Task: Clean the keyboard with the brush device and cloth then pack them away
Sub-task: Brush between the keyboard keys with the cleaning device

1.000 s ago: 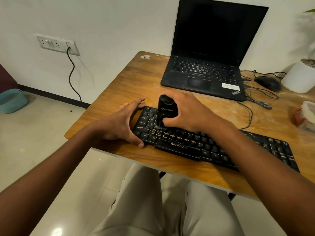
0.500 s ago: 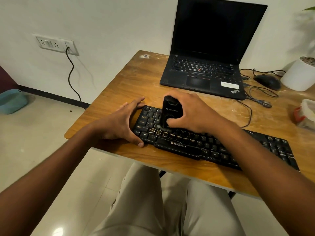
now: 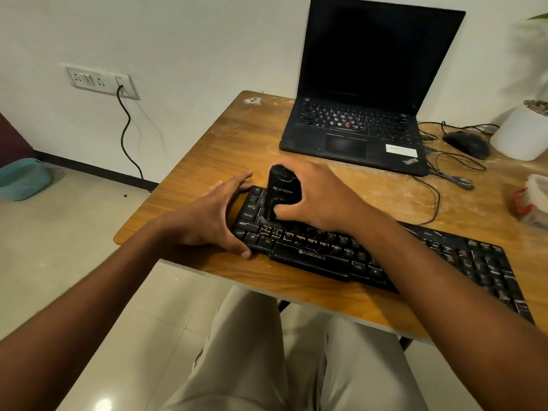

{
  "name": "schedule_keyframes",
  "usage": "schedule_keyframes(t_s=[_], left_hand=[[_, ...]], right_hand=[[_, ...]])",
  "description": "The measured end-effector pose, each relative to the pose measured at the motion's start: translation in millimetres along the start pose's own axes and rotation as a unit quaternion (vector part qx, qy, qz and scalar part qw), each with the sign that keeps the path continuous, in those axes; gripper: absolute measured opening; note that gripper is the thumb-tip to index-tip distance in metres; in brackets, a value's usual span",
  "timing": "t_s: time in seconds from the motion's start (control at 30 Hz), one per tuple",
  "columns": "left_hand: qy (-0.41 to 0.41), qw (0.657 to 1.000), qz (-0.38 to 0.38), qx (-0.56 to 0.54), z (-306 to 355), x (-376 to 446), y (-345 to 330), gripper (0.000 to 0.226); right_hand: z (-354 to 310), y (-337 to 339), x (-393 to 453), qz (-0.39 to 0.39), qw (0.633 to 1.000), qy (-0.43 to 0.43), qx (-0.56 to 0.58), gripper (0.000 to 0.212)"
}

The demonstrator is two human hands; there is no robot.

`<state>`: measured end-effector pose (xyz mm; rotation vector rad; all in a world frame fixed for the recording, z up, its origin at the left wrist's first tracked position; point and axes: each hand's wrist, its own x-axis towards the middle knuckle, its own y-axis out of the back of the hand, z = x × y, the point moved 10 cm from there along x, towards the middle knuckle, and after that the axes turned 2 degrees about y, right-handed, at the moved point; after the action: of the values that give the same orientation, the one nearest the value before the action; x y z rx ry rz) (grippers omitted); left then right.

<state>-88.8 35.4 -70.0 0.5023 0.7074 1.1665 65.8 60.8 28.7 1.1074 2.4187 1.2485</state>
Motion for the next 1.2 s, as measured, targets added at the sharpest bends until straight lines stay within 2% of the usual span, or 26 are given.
schedule_keyframes(t_s=[0.13,0.3,0.37,0.43,0.6,0.67,0.8,0.97,1.03,1.2], left_hand=[[0.000,1.000,0.003,-0.008,-0.4,-0.8,0.5,0.156],[-0.008,1.000,0.005,-0.010,-0.4,0.5,0.3,0.156],[-0.011,1.000,0.005,-0.016,-0.4,0.7,0.0,0.155],[-0.012,1.000,0.006,-0.016,0.0,0.8,-0.5,0.154],[-0.007,1.000,0.001,-0.013,-1.0,0.3,-0.5,0.156],[-0.010,1.000,-0.001,-0.015,-0.5,0.3,-1.0,0.156],[-0.015,1.000,-0.007,-0.005,1.0,1.6,-0.2,0.154],[-0.047,0.997,-0.050,-0.020,9.9,0.0,2.2,0.126],[-0.046,0.998,-0.050,-0.020,8.4,-0.1,2.7,0.126],[-0.025,0.998,-0.056,-0.028,0.9,3.2,0.8,0.147]], right_hand=[[0.9,12.3,-0.6,-0.069,0.994,-0.023,-0.081,0.050],[-13.4,10.9,11.5,0.041,0.999,0.016,0.003,0.056],[-17.8,-1.9,14.9,0.057,0.998,0.030,0.026,0.055],[-16.0,-11.3,15.1,0.040,0.999,0.029,0.020,0.053],[-3.6,5.0,8.3,-0.052,0.996,-0.017,-0.076,0.049],[-5.5,14.1,7.9,-0.032,0.998,-0.017,-0.061,0.049],[-19.4,11.5,11.7,0.045,0.998,0.007,0.039,0.058],[-29.8,-15.6,15.8,0.044,0.997,0.038,0.058,0.053],[-30.5,-21.9,15.1,0.024,0.998,0.043,0.042,0.053],[-25.7,-18.0,11.2,-0.071,0.995,0.020,-0.073,0.055]])
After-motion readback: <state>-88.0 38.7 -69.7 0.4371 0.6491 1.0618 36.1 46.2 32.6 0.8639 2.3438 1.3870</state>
